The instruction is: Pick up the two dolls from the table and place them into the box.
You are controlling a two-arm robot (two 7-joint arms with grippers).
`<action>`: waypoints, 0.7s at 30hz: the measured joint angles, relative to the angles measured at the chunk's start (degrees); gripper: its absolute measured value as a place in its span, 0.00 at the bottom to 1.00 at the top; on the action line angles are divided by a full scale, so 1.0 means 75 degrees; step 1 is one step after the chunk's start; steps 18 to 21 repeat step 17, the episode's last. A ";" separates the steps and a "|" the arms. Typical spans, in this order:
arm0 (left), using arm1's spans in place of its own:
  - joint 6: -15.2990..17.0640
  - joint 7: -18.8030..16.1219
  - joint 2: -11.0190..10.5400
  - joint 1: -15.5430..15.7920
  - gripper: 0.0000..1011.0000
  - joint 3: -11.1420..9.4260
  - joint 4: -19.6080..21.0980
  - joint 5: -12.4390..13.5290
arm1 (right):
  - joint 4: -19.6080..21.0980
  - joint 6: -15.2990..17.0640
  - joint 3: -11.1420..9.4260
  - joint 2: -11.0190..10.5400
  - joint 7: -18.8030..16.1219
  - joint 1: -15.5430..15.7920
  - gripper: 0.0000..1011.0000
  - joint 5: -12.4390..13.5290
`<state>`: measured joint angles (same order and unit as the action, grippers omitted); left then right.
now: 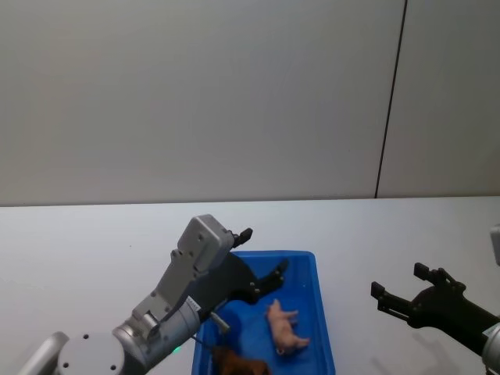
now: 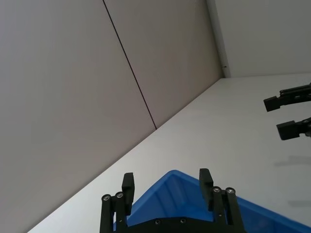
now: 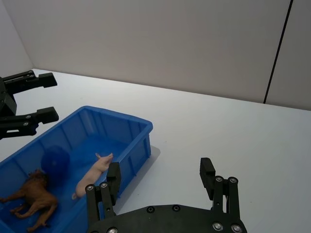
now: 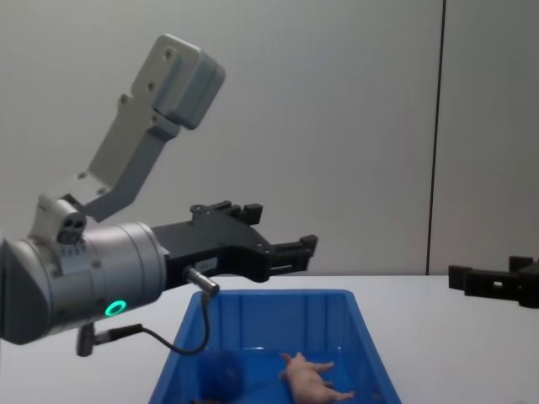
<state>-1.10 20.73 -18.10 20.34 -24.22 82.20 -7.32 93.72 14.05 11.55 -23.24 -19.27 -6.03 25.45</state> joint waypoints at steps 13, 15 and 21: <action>-0.0308 -0.0004 0.0079 -0.0009 0.99 -0.0024 -0.0075 -0.0311 | 0.0000 -0.0001 0.0000 0.0000 -0.0001 0.0000 0.99 0.0000; -0.0332 -0.0009 0.0079 -0.0014 0.99 -0.0021 -0.0074 -0.0333 | 0.0000 0.0000 0.0000 0.0000 -0.0001 0.0000 0.99 0.0000; -0.0367 -0.0017 0.0078 -0.0022 0.99 -0.0017 -0.0072 -0.0361 | 0.0000 0.0000 0.0000 0.0000 -0.0001 0.0000 0.99 0.0000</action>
